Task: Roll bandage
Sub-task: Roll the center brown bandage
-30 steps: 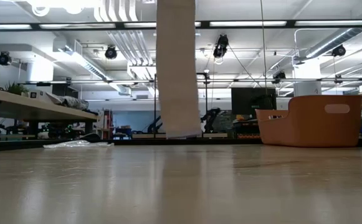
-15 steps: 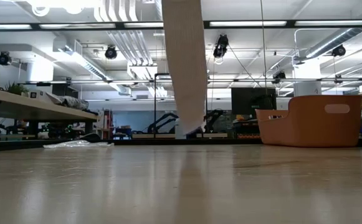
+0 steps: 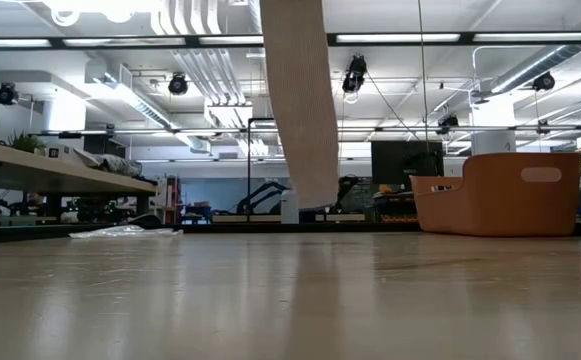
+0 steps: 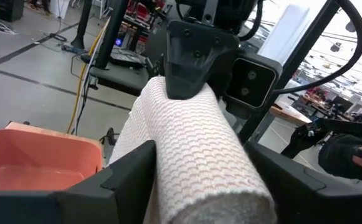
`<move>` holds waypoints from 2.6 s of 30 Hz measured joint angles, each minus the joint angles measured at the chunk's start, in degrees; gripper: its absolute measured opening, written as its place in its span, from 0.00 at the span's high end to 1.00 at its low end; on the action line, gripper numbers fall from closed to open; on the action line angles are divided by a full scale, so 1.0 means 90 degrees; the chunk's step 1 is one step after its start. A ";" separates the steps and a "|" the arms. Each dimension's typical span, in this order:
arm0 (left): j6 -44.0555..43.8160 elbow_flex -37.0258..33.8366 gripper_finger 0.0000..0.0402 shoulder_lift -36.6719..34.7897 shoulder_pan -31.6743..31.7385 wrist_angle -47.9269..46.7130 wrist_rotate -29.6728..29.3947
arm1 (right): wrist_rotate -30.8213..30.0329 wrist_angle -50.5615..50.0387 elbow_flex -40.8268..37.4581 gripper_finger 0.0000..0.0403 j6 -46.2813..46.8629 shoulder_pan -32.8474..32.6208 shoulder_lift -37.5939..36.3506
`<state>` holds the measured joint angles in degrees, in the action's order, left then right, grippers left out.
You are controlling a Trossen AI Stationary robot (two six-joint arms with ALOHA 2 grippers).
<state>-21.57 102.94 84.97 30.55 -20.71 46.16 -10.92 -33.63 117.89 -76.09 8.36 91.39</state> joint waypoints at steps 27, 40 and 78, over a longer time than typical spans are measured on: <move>0.3351 0.0518 0.77 -0.0064 -0.0019 -0.0749 -0.0912 | -0.0313 -0.0407 0.0007 0.30 0.5802 -0.0274 -0.0066; 0.4524 0.0882 0.75 -0.0102 -0.0010 -0.0778 -0.1096 | -0.0218 0.0306 0.0325 0.26 0.6790 -0.0277 -0.0308; 0.7650 0.0886 0.75 -0.0311 -0.0355 -0.1045 -0.1426 | 0.0738 -0.0313 0.1889 0.41 0.8713 -0.0062 0.0281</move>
<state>47.28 110.91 82.17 27.35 -30.11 33.32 -4.28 -36.44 134.89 2.32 7.80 93.93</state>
